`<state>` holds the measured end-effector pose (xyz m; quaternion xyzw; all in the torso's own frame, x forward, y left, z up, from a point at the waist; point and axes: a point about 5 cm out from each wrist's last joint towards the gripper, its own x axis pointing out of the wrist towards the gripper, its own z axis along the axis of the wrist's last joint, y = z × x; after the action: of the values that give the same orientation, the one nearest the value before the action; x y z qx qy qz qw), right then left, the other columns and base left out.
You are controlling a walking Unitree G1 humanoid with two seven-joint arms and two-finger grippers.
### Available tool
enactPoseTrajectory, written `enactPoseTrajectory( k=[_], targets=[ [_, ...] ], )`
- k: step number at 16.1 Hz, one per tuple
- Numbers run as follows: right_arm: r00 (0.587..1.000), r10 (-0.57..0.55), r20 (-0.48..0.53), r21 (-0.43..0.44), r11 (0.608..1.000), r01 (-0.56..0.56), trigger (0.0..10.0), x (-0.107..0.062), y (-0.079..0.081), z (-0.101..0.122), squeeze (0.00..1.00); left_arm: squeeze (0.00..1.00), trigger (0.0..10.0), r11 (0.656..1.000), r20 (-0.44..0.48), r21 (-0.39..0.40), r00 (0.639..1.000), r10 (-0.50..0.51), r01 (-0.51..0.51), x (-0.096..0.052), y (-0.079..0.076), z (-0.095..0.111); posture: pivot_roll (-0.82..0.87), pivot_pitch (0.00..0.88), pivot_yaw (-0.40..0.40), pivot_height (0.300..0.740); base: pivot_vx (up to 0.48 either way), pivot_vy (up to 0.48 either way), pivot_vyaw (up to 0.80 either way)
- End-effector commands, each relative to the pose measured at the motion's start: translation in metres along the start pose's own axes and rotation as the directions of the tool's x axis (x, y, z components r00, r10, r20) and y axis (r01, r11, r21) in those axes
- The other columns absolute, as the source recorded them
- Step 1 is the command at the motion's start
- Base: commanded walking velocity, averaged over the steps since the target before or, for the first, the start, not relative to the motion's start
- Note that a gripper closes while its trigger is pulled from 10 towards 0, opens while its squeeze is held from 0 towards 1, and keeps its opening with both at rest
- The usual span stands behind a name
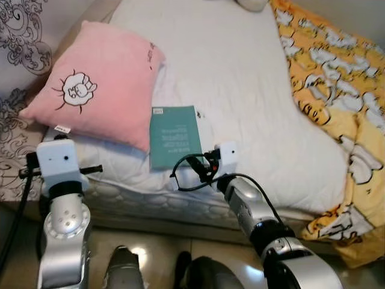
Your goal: Clean up the room
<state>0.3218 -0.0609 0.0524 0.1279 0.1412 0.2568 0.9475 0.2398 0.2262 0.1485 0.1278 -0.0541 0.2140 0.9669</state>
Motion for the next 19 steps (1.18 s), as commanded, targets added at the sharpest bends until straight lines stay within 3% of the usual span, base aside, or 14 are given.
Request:
enactPoseTrajectory(
  k=[1,4,9,13,19],
  targets=[
    [0.999,-0.036,-0.025,0.017,0.999,0.036,10.0,-0.007,-0.011,-0.006,0.0,0.0,10.0,1.0,0.021,-0.007,1.0,-0.019,0.019,-0.004,-0.001,0.005,0.25,0.227,-0.217,0.74,0.0,0.0,0.0],
    [0.998,-0.043,-0.045,0.035,0.998,0.045,10.0,-0.009,-0.013,-0.011,0.0,0.0,10.0,1.0,0.045,0.014,0.999,-0.004,0.003,-0.009,0.003,0.009,0.25,0.244,-0.22,0.74,0.0,0.0,0.0],
    [0.998,-0.031,0.049,-0.008,0.999,0.032,10.0,-0.018,-0.012,-0.005,0.0,0.0,10.0,0.999,0.078,0.048,0.997,0.006,-0.01,-0.014,0.006,0.011,0.24,0.233,-0.239,0.74,0.0,0.0,0.0],
    [0.999,-0.048,0.003,0.151,0.987,0.047,10.0,-0.02,-0.016,-0.014,0.0,0.0,10.0,0.998,0.091,0.059,0.996,-0.004,-0.002,-0.014,0.003,0.014,0.24,0.247,-0.233,0.74,0.0,0.0,0.0],
    [0.999,-0.017,-0.027,0.357,0.934,0.026,10.0,-0.015,-0.007,-0.017,0.0,0.0,10.0,0.997,0.102,0.08,0.995,0.007,-0.016,-0.015,0.009,0.015,0.24,0.277,-0.232,0.74,0.0,0.0,0.0]
  ],
)
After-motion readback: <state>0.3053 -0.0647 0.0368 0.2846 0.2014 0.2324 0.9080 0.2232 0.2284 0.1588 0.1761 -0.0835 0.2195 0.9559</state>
